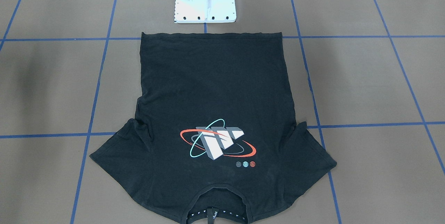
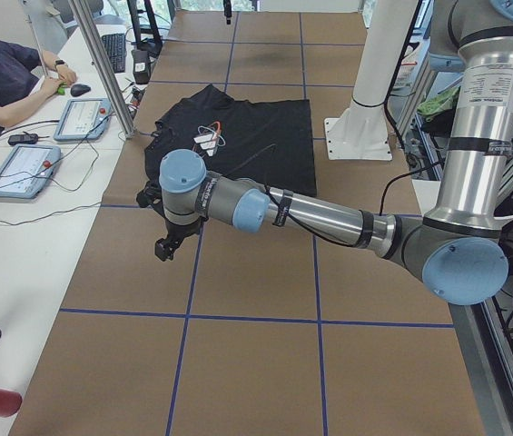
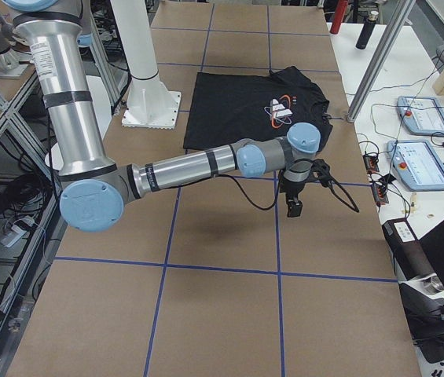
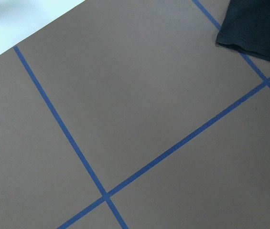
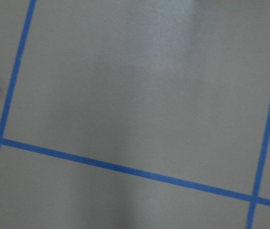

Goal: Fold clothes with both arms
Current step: 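Move the right gripper to the sleeve nearest it and grasp it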

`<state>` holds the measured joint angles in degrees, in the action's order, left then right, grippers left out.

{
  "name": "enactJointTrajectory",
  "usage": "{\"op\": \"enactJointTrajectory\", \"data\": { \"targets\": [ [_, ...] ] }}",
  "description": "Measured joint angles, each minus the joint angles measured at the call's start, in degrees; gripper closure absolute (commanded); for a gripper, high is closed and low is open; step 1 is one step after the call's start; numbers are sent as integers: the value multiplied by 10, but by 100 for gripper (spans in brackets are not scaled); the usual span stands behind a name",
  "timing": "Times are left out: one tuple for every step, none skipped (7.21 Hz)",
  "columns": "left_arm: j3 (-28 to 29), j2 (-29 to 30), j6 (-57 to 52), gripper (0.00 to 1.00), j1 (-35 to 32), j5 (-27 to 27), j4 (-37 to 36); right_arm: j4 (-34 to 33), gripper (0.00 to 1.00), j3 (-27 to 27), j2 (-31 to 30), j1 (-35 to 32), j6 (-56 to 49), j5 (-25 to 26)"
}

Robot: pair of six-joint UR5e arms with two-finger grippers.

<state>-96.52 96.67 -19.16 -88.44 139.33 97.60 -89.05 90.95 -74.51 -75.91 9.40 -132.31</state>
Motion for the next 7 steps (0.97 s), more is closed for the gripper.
{"op": "enactJointTrajectory", "data": {
  "targets": [
    [7, 3, 0, 0, 8, 2, 8, 12, 0, -22, 36, 26, 39, -1],
    [12, 4, 0, 0, 14, 3, 12, 45, 0, -43, 63, 51, 101, -1],
    [14, 5, 0, 0, 18, 4, 13, 101, 1, -66, 80, 77, 171, 0],
    [16, 5, 0, 0, 19, 4, 14, 171, 1, -102, 98, 104, 244, 5],
    [17, 5, 0, 0, 19, 4, 14, 234, 3, -141, 118, 131, 307, 21],
    [18, 5, 0, 0, 20, 4, 14, 281, 9, -169, 131, 158, 358, 47],
    [18, 5, -1, 0, 20, 4, 14, 311, 15, -187, 138, 179, 391, 69]
  ]
}}
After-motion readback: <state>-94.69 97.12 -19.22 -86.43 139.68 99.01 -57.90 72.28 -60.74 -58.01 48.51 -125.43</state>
